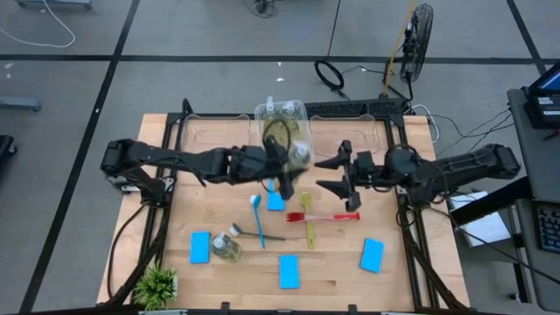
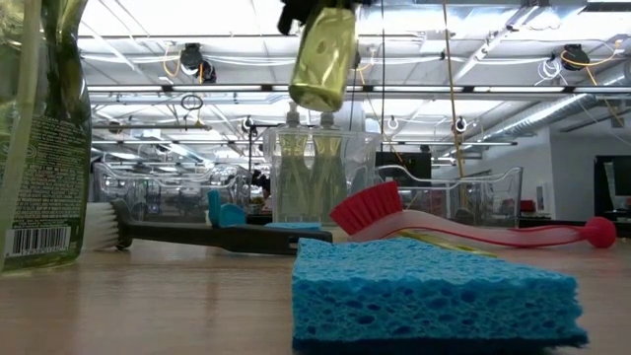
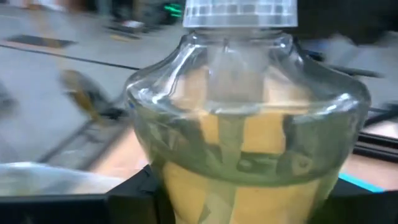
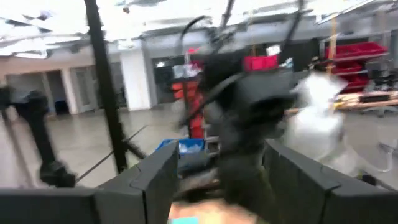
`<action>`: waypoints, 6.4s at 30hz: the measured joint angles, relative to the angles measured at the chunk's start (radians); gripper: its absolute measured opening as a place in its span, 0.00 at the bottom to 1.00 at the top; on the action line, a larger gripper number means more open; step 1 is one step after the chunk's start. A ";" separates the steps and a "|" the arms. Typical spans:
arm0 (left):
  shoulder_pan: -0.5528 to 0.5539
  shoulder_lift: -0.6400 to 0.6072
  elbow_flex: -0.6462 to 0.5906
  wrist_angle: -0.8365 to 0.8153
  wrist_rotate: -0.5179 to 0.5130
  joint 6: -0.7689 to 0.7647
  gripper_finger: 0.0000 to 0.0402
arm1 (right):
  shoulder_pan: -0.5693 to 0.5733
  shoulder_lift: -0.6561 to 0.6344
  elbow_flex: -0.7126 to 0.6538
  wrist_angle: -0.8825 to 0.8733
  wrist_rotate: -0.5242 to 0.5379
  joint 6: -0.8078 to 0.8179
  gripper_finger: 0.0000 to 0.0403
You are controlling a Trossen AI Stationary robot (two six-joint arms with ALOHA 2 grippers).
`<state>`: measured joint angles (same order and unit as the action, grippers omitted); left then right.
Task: Pick & Place Kitchen Sink Supplies
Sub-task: Put the yellow dish soap into the white bin
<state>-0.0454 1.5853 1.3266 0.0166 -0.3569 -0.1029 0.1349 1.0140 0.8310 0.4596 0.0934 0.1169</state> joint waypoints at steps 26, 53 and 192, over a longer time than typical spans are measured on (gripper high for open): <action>0.266 -0.006 0.001 0.221 -0.112 0.072 0.46 | -0.002 -0.085 -0.002 -0.166 0.010 -0.006 0.53; 0.294 0.255 0.000 0.359 -0.048 0.072 0.48 | -0.002 -0.086 -0.003 -0.181 0.010 0.002 0.52; -0.467 -0.346 0.001 -0.326 -0.821 0.028 0.76 | -0.003 -0.086 -0.003 -0.208 0.010 -0.006 0.52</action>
<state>-0.5123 1.2390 1.3277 -0.3092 -1.1780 -0.0746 0.1322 0.9283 0.8284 0.2512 0.1036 0.1104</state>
